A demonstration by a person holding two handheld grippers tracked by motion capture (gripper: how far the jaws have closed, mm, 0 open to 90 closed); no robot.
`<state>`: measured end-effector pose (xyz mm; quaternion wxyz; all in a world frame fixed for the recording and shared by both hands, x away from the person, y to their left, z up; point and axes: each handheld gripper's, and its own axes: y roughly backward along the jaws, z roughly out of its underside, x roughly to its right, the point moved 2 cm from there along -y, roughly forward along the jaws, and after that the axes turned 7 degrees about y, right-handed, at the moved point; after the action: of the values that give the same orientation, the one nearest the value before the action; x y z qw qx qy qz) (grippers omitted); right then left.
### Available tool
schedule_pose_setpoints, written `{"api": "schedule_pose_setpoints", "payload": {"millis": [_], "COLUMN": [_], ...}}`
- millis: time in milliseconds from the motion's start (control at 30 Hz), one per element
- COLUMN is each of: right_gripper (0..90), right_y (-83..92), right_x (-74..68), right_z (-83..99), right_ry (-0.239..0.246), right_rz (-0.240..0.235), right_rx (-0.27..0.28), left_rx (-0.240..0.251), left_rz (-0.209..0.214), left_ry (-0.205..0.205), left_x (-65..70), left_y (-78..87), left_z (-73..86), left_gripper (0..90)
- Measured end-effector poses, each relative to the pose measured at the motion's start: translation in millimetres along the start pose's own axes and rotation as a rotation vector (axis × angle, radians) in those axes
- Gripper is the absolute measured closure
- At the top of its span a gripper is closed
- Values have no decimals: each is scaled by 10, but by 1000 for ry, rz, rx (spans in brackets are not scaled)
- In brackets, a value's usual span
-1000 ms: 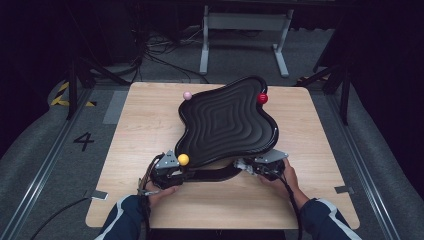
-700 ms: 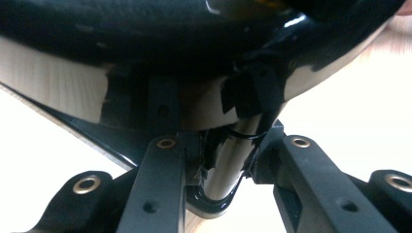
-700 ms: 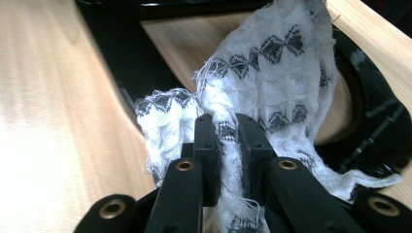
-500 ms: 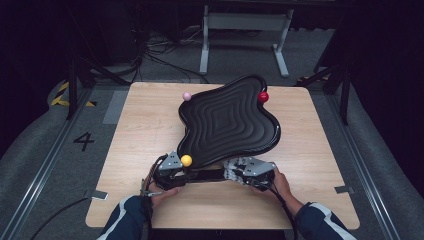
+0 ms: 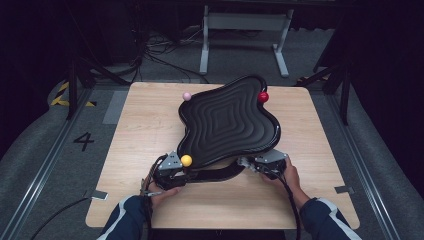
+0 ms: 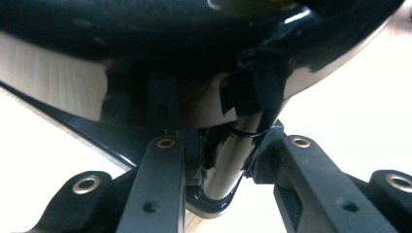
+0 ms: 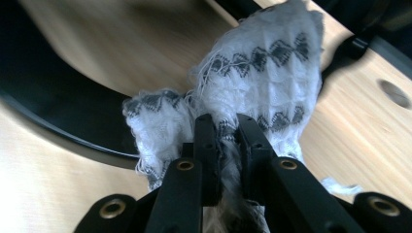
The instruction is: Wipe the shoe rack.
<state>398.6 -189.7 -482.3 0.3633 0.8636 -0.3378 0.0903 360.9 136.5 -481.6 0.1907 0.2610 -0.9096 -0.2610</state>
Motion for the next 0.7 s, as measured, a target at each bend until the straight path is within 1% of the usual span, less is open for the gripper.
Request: {"api": "schedule_pose_setpoints", "payload": {"millis": [33,100,267,333,367,433,500,533,633,667,700], "right_gripper": [811,811,811,811,809,808,806,805,798,798,798], "right_y": [-5,-9,-10,0,12,20,38,47,61,67,68], "right_x": [27,75,48,27,6,-8,-51,-76,-132,-152,-167], "right_z": [24,70,61,48,33,22,2,-6,-25,-32,-37], "right_ry": [-8,-24,-22,-17,-1,8,33,27,38,31,35], "right_rz": [17,22,17,10,5,-4,-12,-24,-34,-45,-47], "right_rx": [-11,-18,-13,-15,-22,-24,-26,-24,-22,-18,-16], "left_rx": [0,-2,-3,-5,-2,-3,-2,-1,-2,-3,-4], "left_rz": [0,-1,-3,-9,-8,-9,-8,-8,-9,-8,-11], "left_ry": [1,3,4,1,3,3,8,9,12,8,9], "left_x": [0,2,1,8,9,9,7,7,8,6,7], "left_y": [0,0,-1,-2,-5,-4,-4,-5,-6,-6,-6], "left_z": [0,0,-1,-3,-2,-2,0,1,1,0,0], "left_gripper": [726,726,726,727,727,727,726,726,726,725,725]}}
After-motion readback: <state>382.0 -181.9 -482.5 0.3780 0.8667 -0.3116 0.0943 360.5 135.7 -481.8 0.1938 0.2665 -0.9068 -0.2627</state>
